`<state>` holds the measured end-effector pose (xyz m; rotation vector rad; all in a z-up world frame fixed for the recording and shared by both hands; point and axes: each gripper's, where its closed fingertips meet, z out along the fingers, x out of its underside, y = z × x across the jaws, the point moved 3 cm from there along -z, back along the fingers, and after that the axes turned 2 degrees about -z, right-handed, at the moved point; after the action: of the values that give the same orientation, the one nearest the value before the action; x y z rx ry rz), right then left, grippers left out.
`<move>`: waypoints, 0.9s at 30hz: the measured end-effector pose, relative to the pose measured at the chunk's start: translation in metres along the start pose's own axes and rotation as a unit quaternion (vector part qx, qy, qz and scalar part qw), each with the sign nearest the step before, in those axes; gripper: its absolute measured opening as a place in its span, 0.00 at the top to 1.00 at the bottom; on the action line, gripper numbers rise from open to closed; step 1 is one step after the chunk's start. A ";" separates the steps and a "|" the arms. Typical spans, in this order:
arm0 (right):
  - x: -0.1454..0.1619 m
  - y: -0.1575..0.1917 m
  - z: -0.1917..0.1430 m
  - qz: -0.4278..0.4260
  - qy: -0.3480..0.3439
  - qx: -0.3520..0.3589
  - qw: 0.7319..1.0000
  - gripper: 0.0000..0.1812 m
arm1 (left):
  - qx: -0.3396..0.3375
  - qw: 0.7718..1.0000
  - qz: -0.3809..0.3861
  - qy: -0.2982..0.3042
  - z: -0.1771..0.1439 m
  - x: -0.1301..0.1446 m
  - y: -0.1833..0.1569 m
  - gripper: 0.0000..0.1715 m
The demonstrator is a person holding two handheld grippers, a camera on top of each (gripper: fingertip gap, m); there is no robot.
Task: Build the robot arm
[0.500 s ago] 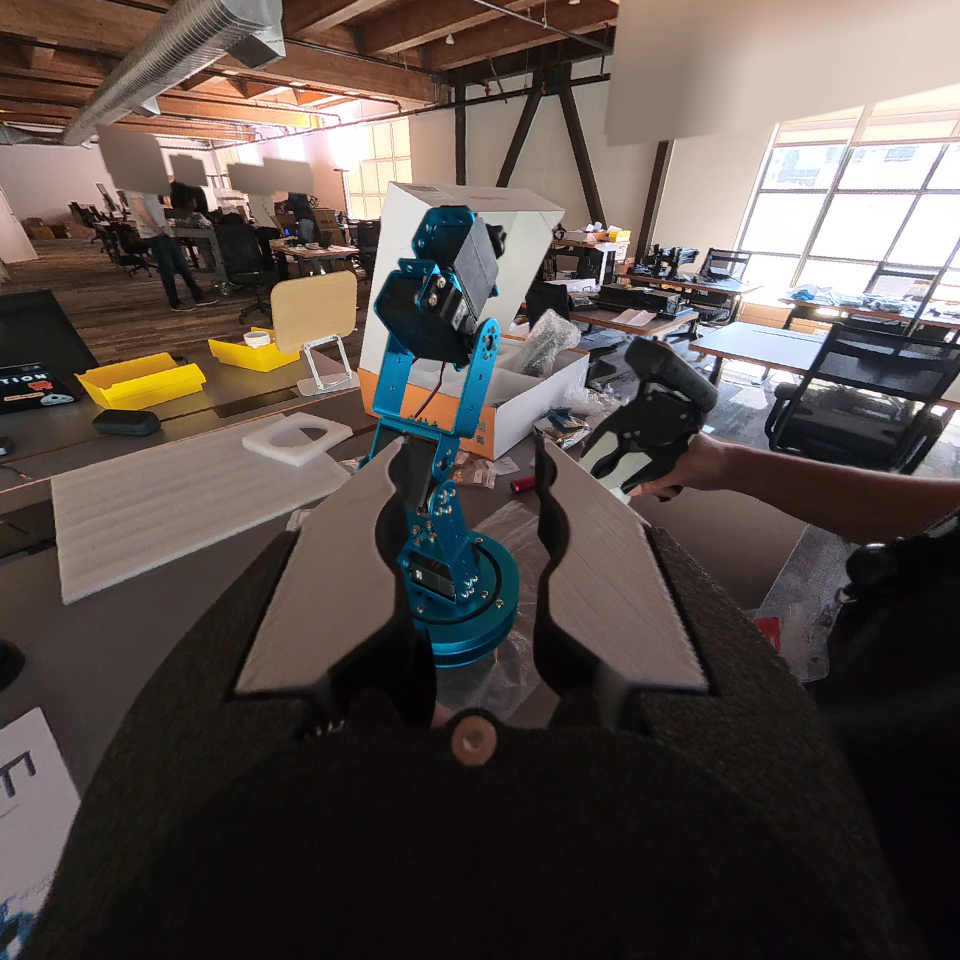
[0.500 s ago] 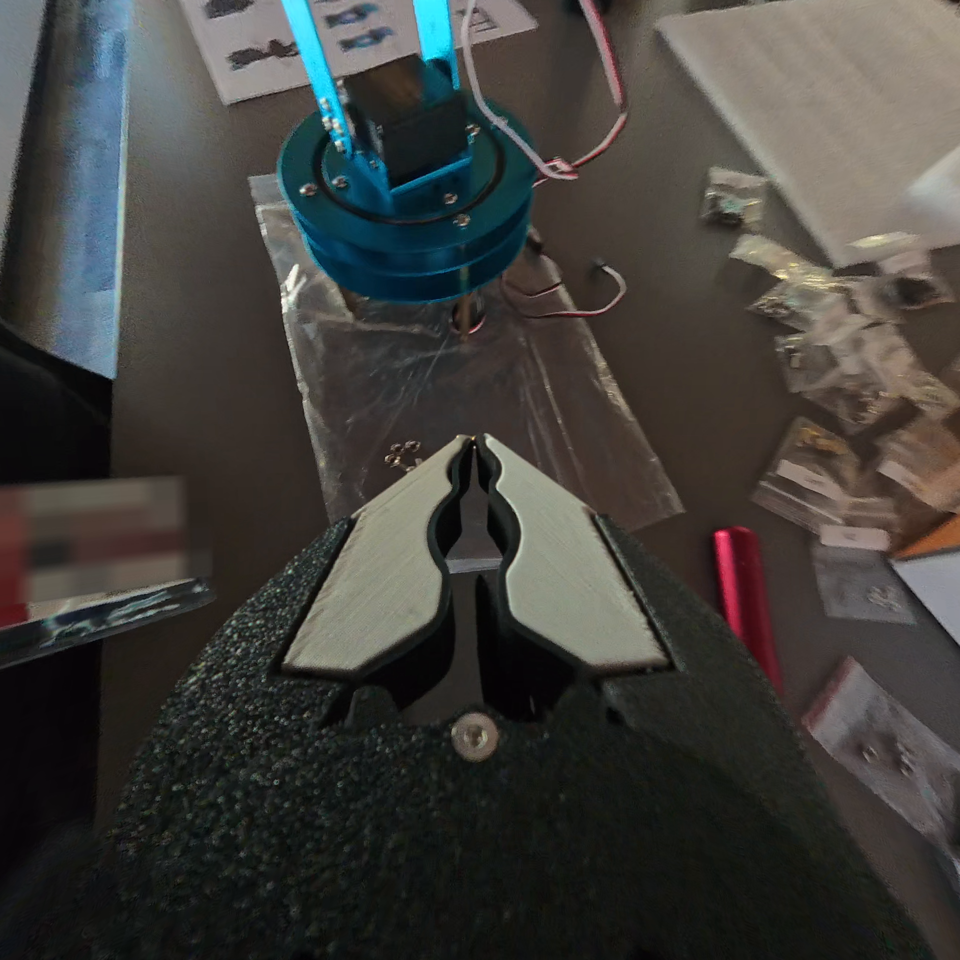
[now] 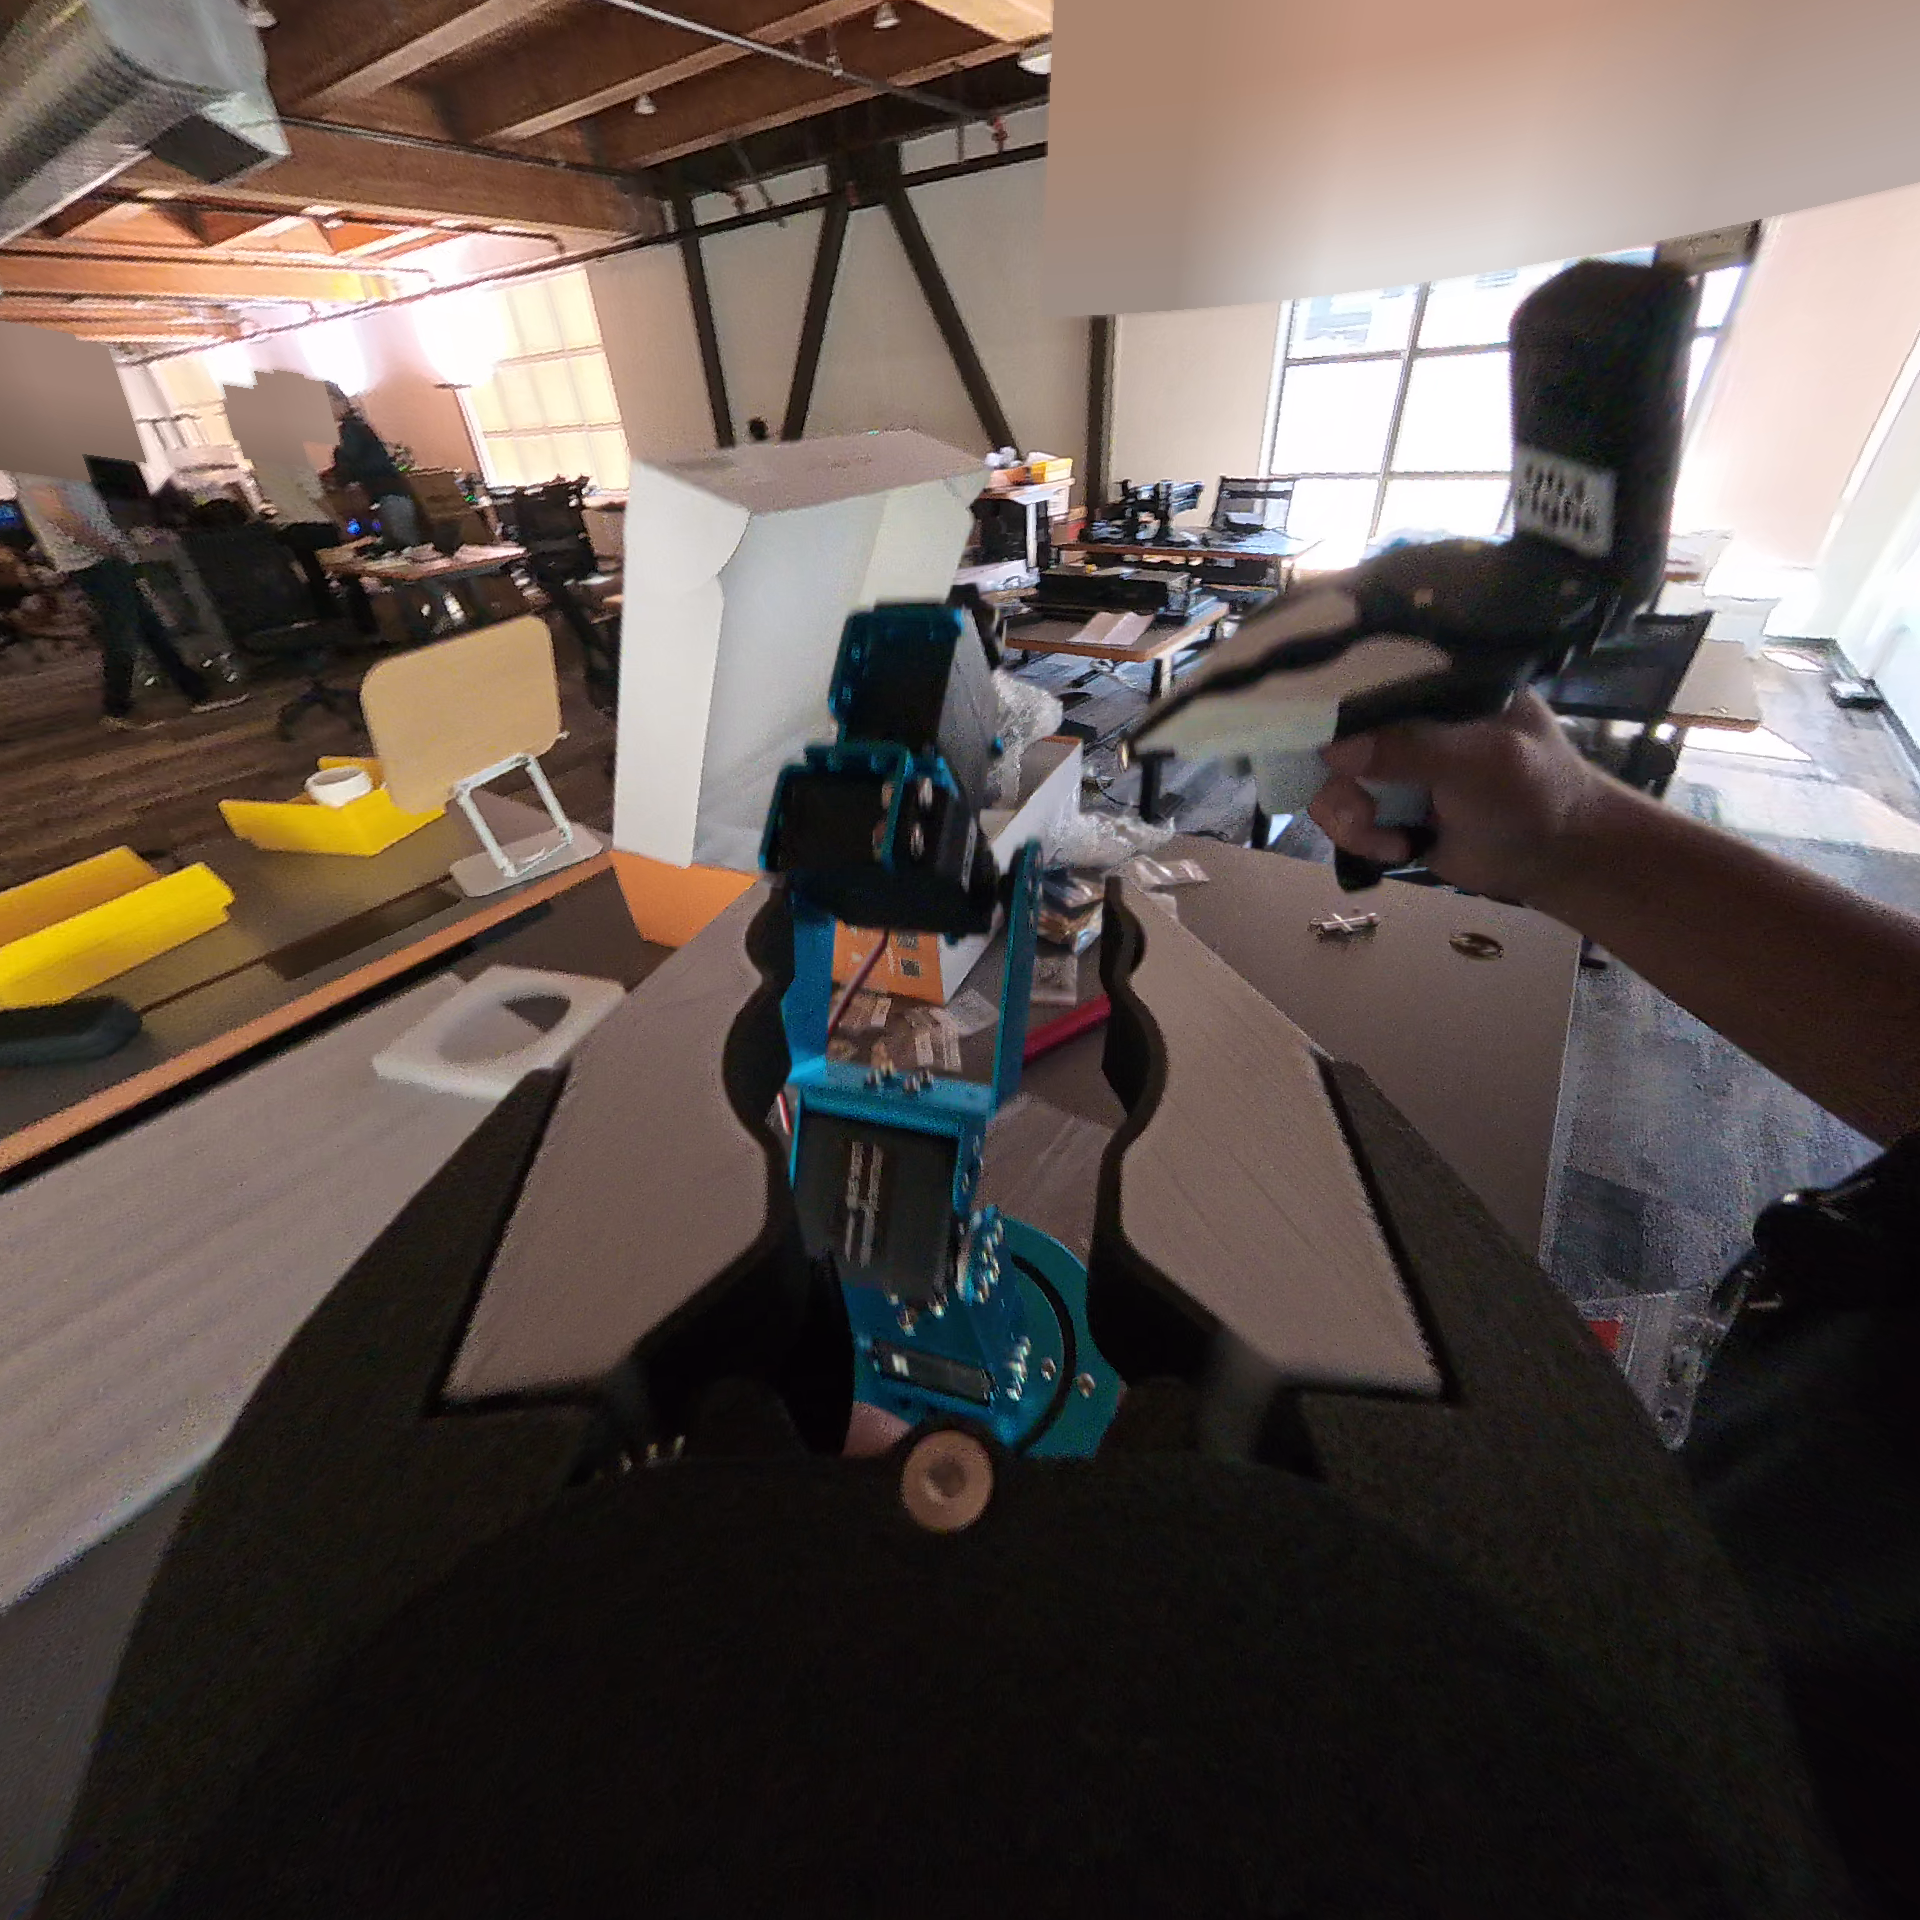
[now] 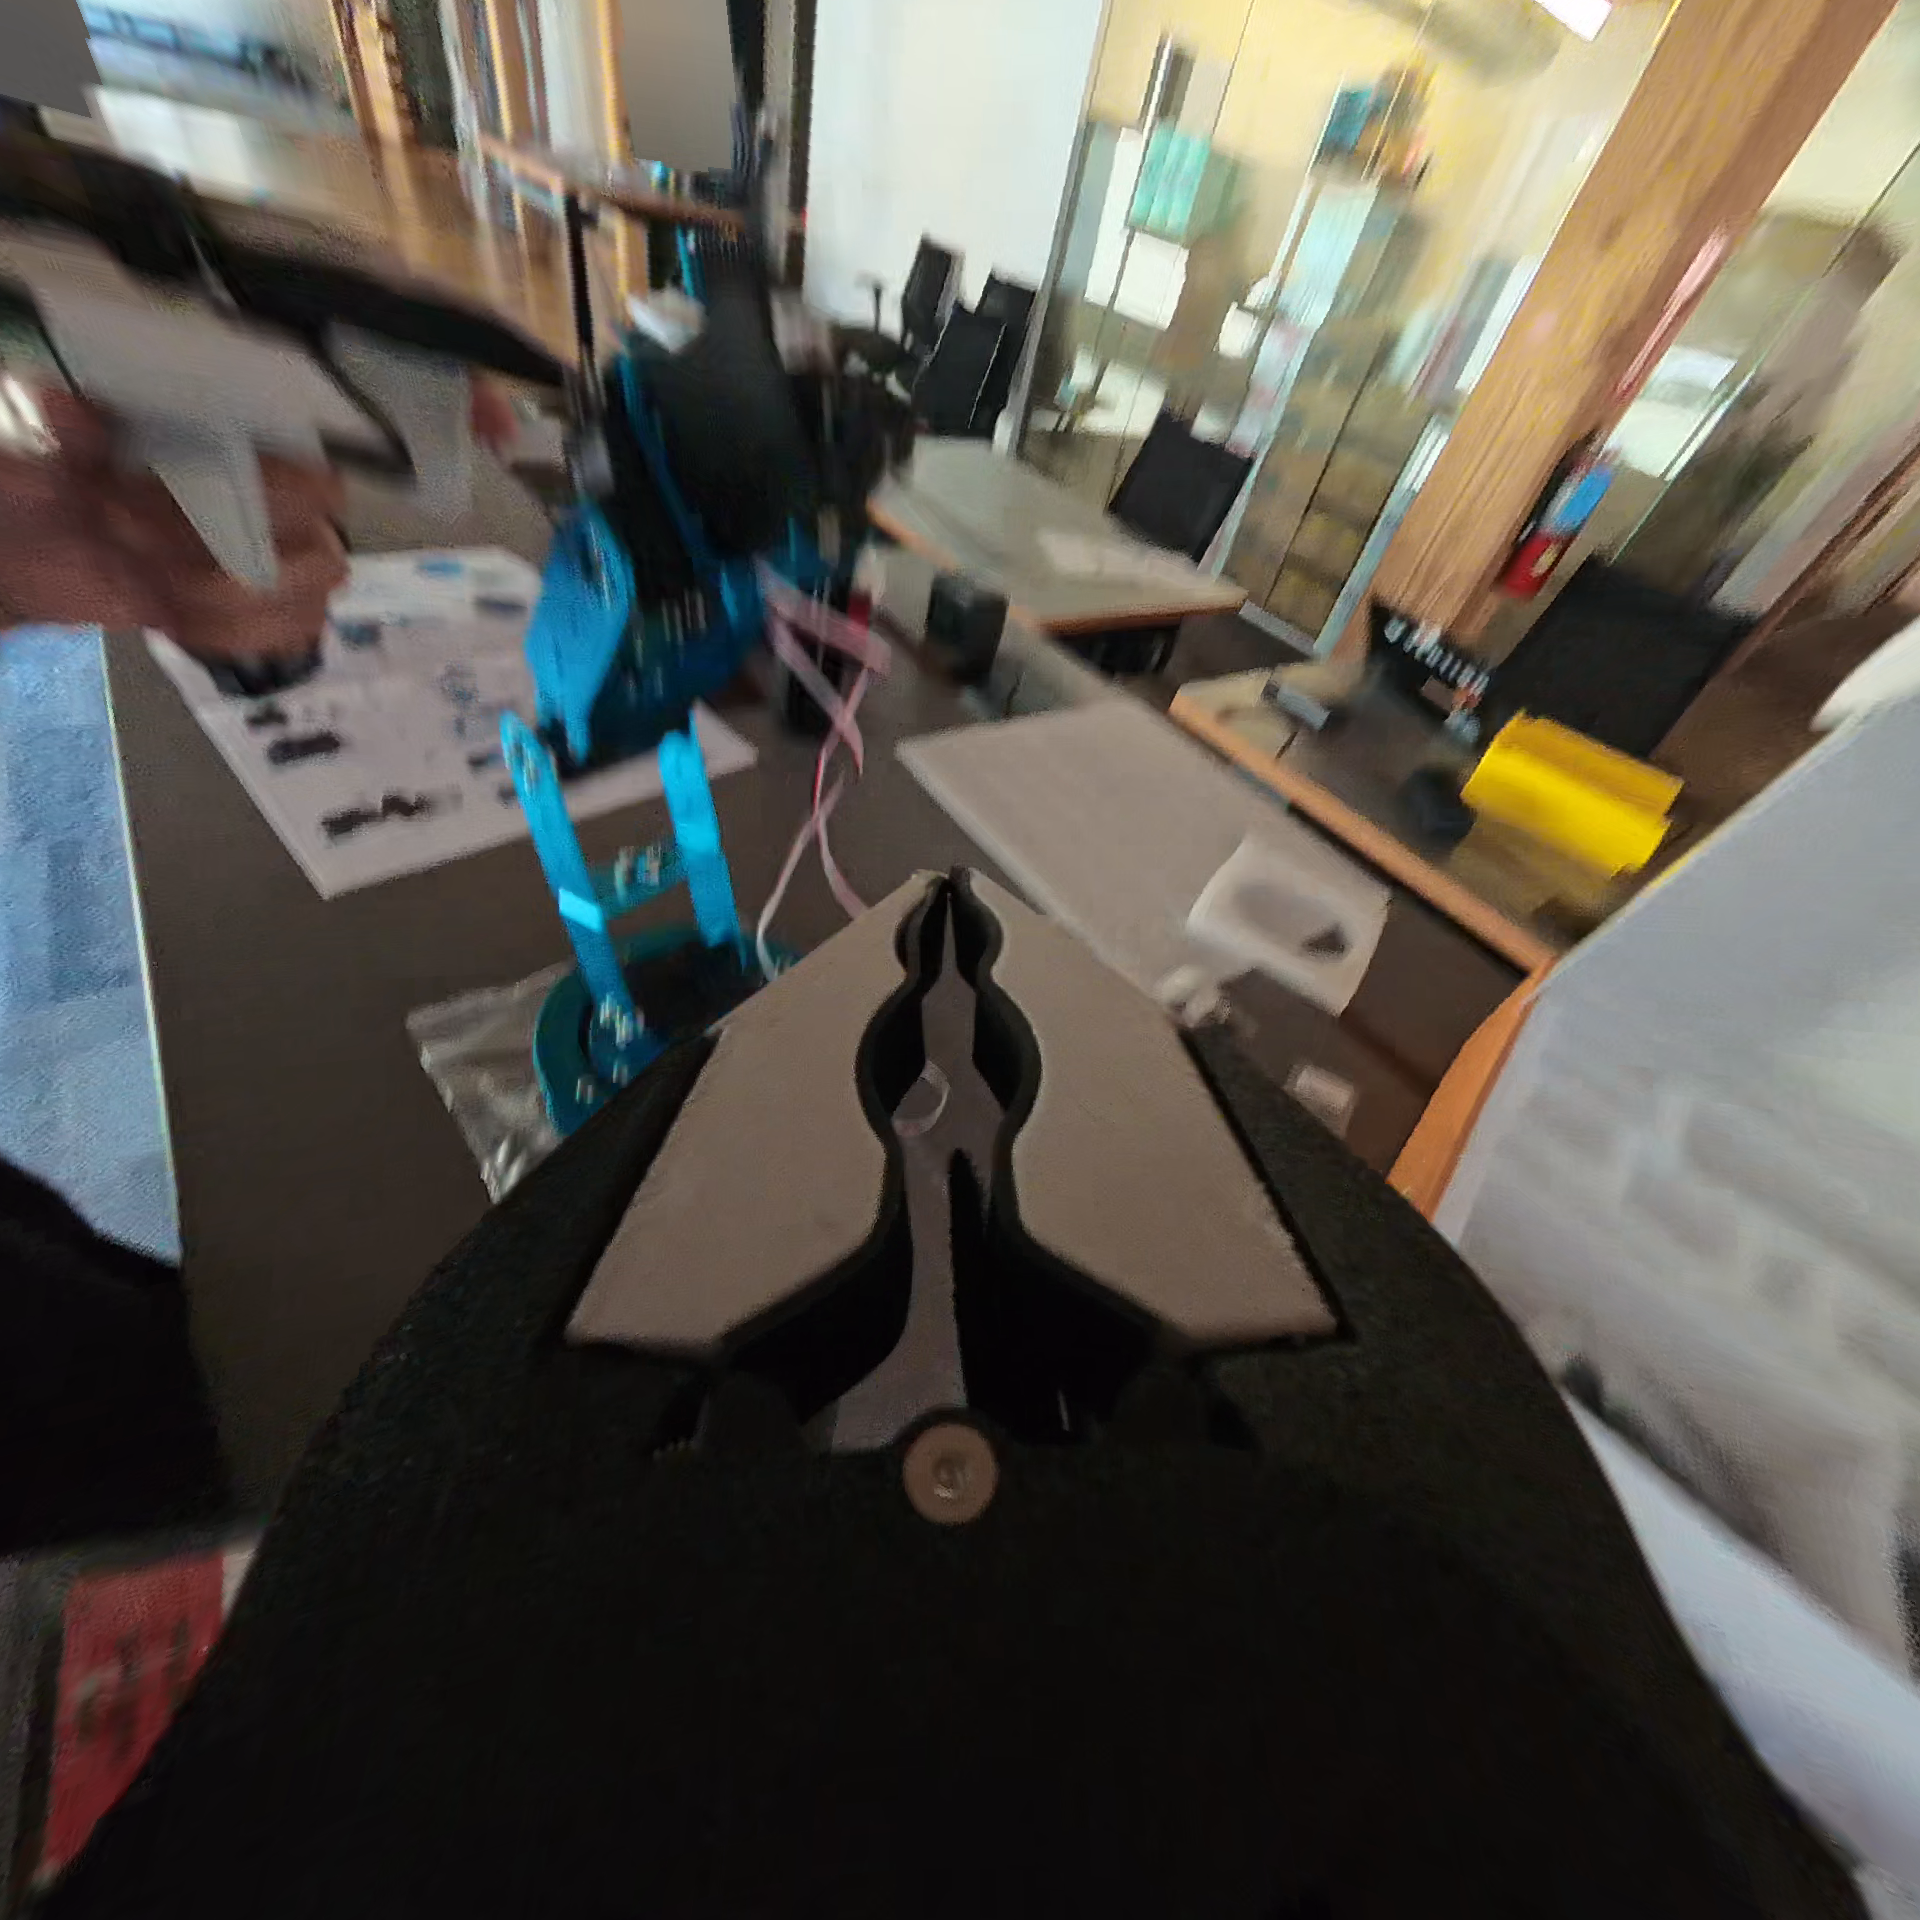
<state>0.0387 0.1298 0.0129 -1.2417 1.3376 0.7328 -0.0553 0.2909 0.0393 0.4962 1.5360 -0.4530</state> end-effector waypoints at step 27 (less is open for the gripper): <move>-0.104 0.024 0.073 -0.122 0.092 -0.050 0.987 1.00 | 0.136 0.986 0.091 0.013 0.058 -0.031 0.014 0.86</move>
<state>0.0209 0.2305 0.0924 -1.5534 1.2784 0.5258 0.0005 0.2682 0.0689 0.8504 1.4439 -0.5177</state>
